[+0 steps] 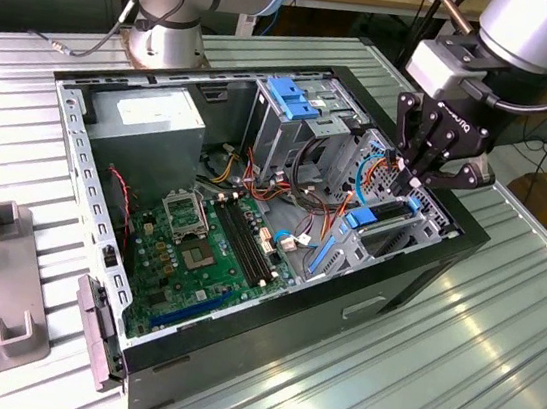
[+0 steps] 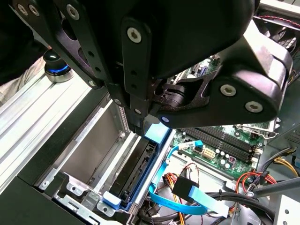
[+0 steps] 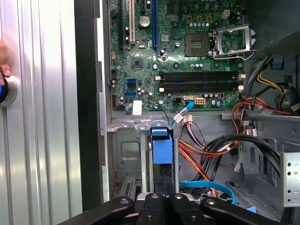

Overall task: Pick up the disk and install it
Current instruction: 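Insert the first disk wire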

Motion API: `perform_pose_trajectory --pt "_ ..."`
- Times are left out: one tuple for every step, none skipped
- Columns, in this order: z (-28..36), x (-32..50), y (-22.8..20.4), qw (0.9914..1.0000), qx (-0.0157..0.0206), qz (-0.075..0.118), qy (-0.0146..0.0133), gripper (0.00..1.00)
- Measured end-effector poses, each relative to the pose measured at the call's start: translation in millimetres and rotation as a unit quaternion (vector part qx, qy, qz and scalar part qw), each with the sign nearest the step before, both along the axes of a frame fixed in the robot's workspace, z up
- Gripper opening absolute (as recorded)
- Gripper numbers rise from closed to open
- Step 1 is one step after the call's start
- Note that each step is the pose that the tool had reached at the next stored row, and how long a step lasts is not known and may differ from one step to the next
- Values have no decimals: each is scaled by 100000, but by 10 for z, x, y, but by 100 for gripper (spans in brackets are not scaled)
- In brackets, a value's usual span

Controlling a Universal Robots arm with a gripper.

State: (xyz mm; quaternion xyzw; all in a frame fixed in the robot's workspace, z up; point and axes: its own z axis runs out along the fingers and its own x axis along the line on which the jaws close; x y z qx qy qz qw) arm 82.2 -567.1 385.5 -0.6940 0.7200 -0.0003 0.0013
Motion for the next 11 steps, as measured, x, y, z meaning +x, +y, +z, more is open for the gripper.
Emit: perform_pose_trajectory --pt "-2 0 0 100000 0 2 0 10" --pt "-2 0 0 100000 -1 3 0 10" --pt "-2 0 0 100000 1 0 -1 10" --pt "-2 0 0 100000 -1 3 0 10" --pt "-2 0 0 100000 1 3 0 10" --pt "-2 0 0 100000 2 1 0 10" --pt "-2 0 0 100000 1 2 0 10" --pt "-2 0 0 100000 1 2 1 10" --pt "-2 0 0 100000 0 13 0 10" --pt "-3 0 0 100000 3 45 -1 10" --pt "-2 1 0 100000 1 103 -1 10"
